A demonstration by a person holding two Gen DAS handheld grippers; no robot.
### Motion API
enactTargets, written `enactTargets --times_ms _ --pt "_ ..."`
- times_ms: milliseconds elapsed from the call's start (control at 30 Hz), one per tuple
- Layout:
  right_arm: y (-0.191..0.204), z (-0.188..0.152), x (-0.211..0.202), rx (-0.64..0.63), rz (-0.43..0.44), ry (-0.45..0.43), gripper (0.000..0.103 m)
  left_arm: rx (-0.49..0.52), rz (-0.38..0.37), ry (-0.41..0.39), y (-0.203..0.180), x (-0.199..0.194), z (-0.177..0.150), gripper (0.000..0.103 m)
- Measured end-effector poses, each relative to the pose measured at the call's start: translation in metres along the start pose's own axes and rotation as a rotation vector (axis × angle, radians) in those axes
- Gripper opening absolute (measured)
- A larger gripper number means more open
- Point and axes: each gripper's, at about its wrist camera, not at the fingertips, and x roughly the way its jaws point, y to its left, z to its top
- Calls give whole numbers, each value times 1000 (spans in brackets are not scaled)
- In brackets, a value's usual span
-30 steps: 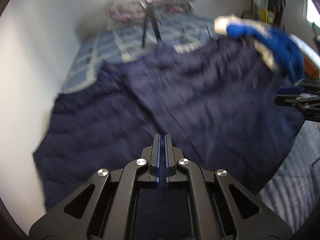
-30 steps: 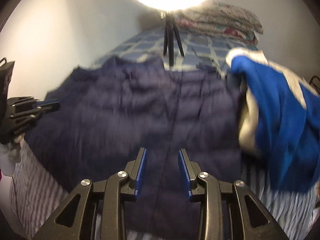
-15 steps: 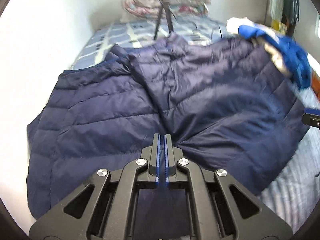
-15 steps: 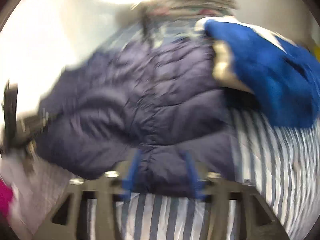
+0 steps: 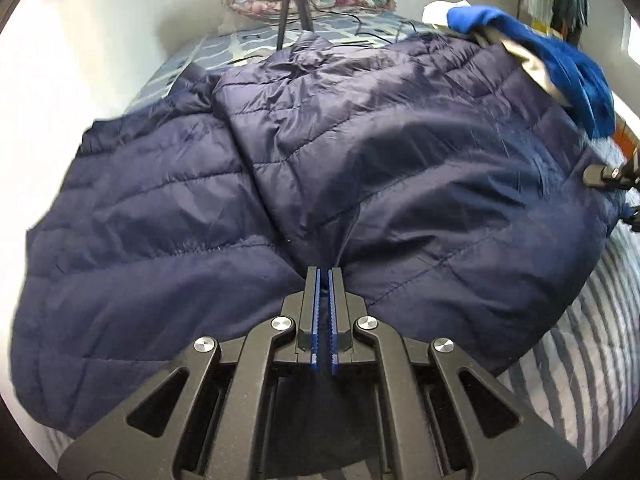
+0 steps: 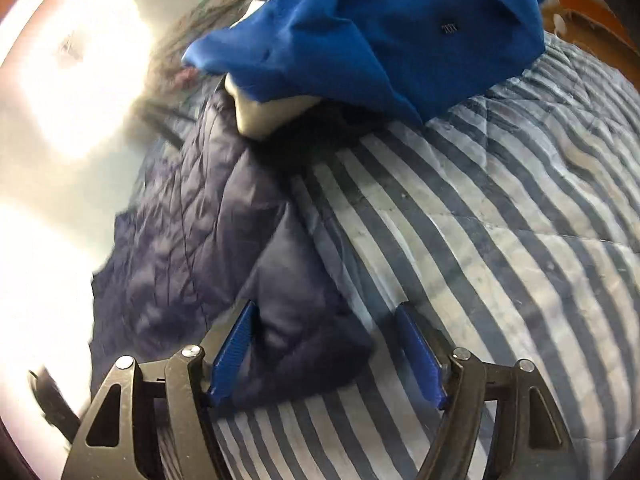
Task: Fold large clothes
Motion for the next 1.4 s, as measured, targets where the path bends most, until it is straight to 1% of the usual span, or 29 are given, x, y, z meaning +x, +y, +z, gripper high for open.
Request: enactTargets --times_ms 33,67,100,133,200,267,367,467,533,667,700,733,800,867,933,967,1000,1067,1100,1133,1167,1233,1300,1367,1400 --pt "6 1 2 -21 14 13 28 -5 -7 5 1 -1 1 2" --pt "14 1 0 -51 -6 11 25 -7 -7 7 2 -2 2 2" --pt "23 2 -3 -86 -29 -5 19 -12 -10 8 3 -6 2 2" --pt "35 1 -9 -144 -49 -27 15 -15 -17 7 4 -11 2 2" --pt "60 -1 -22 -252 -70 -69 12 -33 -26 -2 8 -26 -1 2" --pt "83 -3 -33 -340 -73 -104 10 -55 -24 4 11 -46 -6 2" --pt "115 -7 -50 -457 -70 -151 8 -87 -40 -12 15 -91 -15 2" --pt "151 -14 -66 -582 -53 -197 7 -116 -66 -57 17 -147 -26 2" --pt "175 -21 -72 -642 -30 -216 7 -160 -104 -82 21 -184 -36 2" --pt "213 -30 -76 -715 35 -225 6 -268 -153 -164 19 -247 -65 2" --pt "224 -34 -76 -738 52 -226 5 -266 -153 -166 17 -259 -71 2" --pt "235 -39 -77 -759 73 -225 2 -266 -130 -195 15 -273 -77 2" --pt "254 -48 -75 -800 117 -217 0 -299 -98 -240 14 -291 -86 2" --pt "282 -66 -72 -865 142 -213 0 -306 -112 -266 14 -300 -93 2" --pt "294 -81 -67 -889 164 -191 0 -287 -55 -269 14 -302 -95 2" --pt "292 -82 -66 -872 180 -181 0 -282 -43 -268 15 -303 -97 2" --pt "286 -83 -66 -843 183 -172 0 -286 -50 -260 18 -302 -99 2" --pt "258 -73 -63 -742 204 -111 8 -305 -77 -241 25 -299 -102 2" --pt "240 -69 -63 -698 204 -89 20 -310 -84 -234 28 -298 -104 2" --pt "220 -64 -63 -653 187 -77 28 -314 -86 -233 30 -298 -105 2" --pt "198 -60 -62 -603 161 -70 33 -318 -90 -239 32 -299 -105 2" --pt "160 -53 -59 -515 109 -55 54 -324 -90 -245 34 -299 -107 2" --pt "121 -46 -57 -410 75 -40 60 -327 -86 -236 33 -298 -110 2" --pt "85 -40 -53 -302 57 -26 61 -326 -81 -226 32 -295 -109 2" --pt "68 -37 -51 -240 56 -18 65 -324 -82 -223 32 -294 -109 2"
